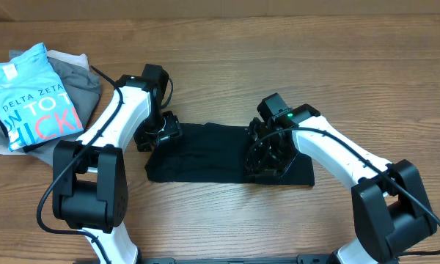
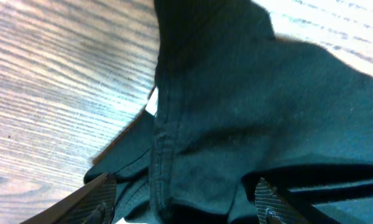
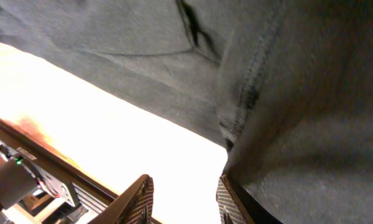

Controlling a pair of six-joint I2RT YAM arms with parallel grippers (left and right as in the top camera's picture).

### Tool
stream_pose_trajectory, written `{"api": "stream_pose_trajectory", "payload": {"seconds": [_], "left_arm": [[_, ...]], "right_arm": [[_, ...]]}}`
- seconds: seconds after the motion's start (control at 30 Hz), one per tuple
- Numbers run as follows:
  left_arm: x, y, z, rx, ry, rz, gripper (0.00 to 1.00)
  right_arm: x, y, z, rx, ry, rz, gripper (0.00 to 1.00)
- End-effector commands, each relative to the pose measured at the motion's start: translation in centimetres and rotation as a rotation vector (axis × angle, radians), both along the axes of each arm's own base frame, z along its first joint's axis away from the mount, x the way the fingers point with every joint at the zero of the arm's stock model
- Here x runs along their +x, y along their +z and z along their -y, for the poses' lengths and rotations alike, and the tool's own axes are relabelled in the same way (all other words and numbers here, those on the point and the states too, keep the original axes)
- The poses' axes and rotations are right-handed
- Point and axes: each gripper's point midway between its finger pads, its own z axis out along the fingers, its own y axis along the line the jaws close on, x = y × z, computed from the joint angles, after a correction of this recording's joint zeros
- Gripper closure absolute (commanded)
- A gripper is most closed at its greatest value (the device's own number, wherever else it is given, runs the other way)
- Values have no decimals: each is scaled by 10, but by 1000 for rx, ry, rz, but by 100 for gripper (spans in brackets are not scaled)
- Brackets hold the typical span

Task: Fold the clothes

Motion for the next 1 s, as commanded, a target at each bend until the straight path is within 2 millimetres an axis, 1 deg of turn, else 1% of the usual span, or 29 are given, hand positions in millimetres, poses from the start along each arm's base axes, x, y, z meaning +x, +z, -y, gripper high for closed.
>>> {"api": "stream_pose_trajectory", "payload": {"seconds": [0.0,0.03,0.1,0.13,0.17,0.2,0.27,0.33,0.37,0.4,0.43,0.47,0.57,0.63,0.67,0.8,0.9,0.97], "left_arm": [[4,10,-2,8,-39,25,26],[2,10,-4,14,-38,19,25],[0,11,-6,17,-36,10,24],[0,11,-9,18,-39,7,22],[0,11,-11,17,-41,7,21],[1,11,-14,18,-37,7,18],[2,11,-22,17,-25,8,17],[3,11,-28,10,-26,9,15],[3,11,-31,-5,-39,9,15],[3,11,-29,-41,-68,10,14],[4,12,-26,-73,-95,13,14],[4,13,-16,-145,-155,21,12],[3,19,11,-318,-327,60,11],[2,26,29,-437,-447,105,11],[3,28,33,-466,-478,120,9],[7,26,29,-461,-485,143,4],[3,17,25,-441,-486,134,0],[0,9,21,-419,-496,123,0]], "right_arm": [[15,15,3,29,2,58,62],[21,20,7,15,-9,78,59],[34,34,18,-23,-33,130,56],[44,45,28,-58,-52,172,55],[48,50,33,-74,-62,191,54],[56,61,45,-110,-86,227,53],[64,75,61,-137,-129,258,51],[69,81,74,-137,-175,262,47],[70,81,82,-143,-200,254,39],[70,80,91,-151,-224,240,32],[70,80,93,-153,-232,236,29],[72,79,100,-158,-252,231,24],[77,80,106,-157,-274,240,21],[78,80,106,-155,-276,247,18],[79,80,106,-155,-276,249,17],[79,80,106,-155,-271,250,16],[79,80,106,-155,-272,250,15],[79,80,106,-155,-272,250,13]]}}
